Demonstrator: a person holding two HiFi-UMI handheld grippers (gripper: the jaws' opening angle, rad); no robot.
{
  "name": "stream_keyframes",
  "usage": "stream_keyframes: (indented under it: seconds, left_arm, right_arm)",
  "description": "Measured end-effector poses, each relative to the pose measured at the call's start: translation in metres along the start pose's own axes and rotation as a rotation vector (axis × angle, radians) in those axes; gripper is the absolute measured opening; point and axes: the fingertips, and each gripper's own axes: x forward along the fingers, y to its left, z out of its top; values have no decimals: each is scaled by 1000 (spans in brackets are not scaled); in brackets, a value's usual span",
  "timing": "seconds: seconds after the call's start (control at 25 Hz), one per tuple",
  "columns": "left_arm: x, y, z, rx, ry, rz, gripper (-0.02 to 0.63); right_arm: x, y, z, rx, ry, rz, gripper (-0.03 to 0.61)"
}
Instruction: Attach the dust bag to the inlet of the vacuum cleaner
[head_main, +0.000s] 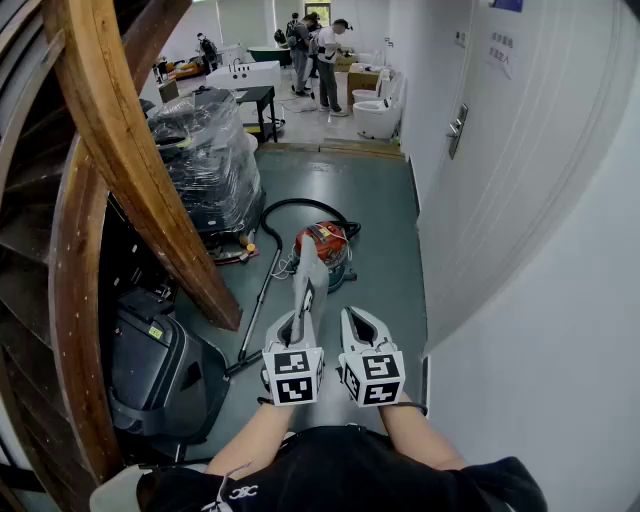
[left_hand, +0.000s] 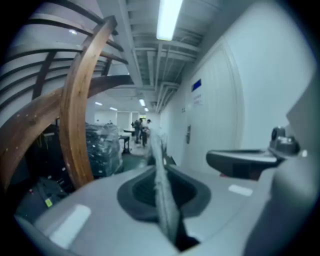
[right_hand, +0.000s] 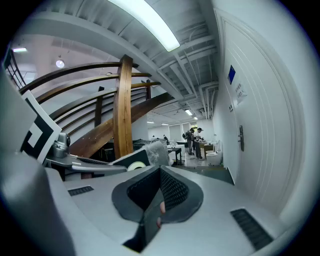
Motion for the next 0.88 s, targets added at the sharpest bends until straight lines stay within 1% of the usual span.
stream_keyframes:
  seconds: [0.32,0.52,0.88]
  left_arm:
    - [7,-3,2,-2,-1,3,21]
    - [11,-9,4,-1,-4,8,21]
    - [25,-33,5,-8,0,31,21]
  right_arm:
    - [4,-7,-2,5,7,4,-2]
    - [2,-14,0,36,5,24,-2]
    - [-4,-41,-3,11,19,39,-2]
